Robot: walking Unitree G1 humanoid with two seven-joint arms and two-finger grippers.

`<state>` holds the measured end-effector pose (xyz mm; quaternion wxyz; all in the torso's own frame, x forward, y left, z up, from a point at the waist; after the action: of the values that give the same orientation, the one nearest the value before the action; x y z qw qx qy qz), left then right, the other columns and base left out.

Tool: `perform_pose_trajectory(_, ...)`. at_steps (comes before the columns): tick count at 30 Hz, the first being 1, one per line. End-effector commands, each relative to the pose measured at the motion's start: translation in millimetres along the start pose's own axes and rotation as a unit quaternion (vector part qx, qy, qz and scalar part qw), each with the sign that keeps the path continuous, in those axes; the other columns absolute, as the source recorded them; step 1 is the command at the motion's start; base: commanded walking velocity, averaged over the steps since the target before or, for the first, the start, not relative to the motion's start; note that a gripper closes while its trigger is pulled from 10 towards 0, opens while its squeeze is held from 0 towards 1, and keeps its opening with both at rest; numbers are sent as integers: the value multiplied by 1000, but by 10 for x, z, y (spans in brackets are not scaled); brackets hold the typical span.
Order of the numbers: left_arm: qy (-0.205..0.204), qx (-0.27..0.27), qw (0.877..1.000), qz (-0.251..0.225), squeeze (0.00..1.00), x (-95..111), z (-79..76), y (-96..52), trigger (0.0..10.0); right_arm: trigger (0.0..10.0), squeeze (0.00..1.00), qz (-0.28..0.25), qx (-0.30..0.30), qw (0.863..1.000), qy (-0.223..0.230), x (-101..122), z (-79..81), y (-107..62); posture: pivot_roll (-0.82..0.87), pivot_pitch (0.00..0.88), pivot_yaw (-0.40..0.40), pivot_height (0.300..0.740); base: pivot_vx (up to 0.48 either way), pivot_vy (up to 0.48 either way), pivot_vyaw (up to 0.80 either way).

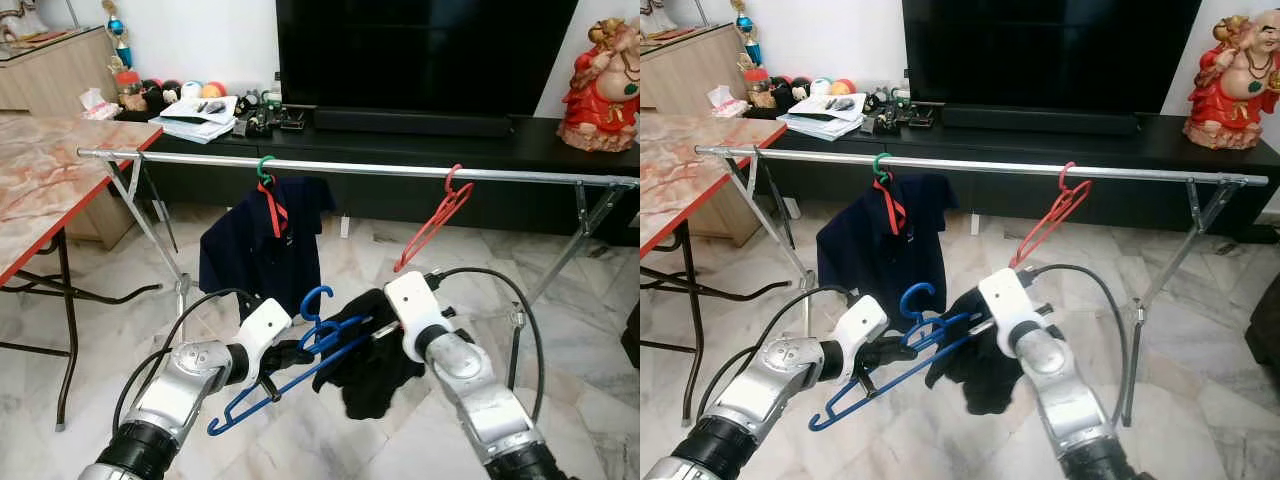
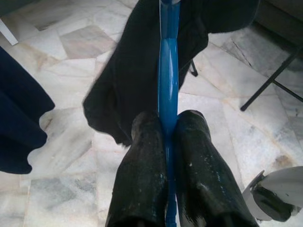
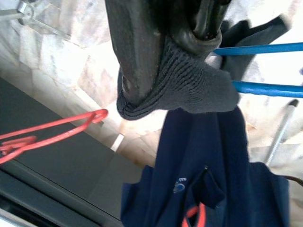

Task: Hang hanger

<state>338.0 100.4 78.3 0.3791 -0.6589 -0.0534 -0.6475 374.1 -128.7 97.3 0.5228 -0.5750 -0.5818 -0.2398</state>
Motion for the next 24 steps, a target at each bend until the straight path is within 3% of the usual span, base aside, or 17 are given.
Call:
perform_pose_trajectory(1,6,-3,1000,-5,0,32,5,-38,10000,10000,0,-18,-9,1000,-9,102,-55,34,107,0,23,740,0,0,0)
perform_pose_trajectory(7,9,-20,1000,-5,0,42,-29,-53,10000,10000,0,-26,-4,1000,-18,107,-37,55,110,0,24,740,0,0,0)
perform_pose_trajectory(16,10,-35,999,-8,0,72,-87,-24,10000,10000,0,-81,87,993,15,379,288,13,110,0,24,740,0,0,0)
perform_pose_trajectory(18,6,-34,999,-10,0,77,-81,-12,10000,10000,0,-100,127,986,47,501,402,-50,106,0,24,740,0,0,0)
perform_pose_trajectory(21,-1,-40,999,-19,0,100,-100,-4,10000,10000,0,-130,176,975,25,606,535,-157,106,0,24,740,0,0,0)
perform_pose_trajectory(24,0,-36,999,-16,0,97,-92,11,10000,10000,0,-182,275,944,2,739,762,-409,106,0,24,740,0,0,0)
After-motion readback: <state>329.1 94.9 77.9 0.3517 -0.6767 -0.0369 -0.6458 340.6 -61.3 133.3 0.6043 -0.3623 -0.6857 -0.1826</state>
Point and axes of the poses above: a point about 5 cm out from each wrist's last joint towards the gripper, its own y axis pointing out of the wrist towards the gripper, its own x axis along the axis of the wrist's last joint, z = x × y, the point moved 4 cm from there along y, pointing out of the wrist towards the gripper, and after that the axes turned 3 degrees about y, right-handed, at the moved point
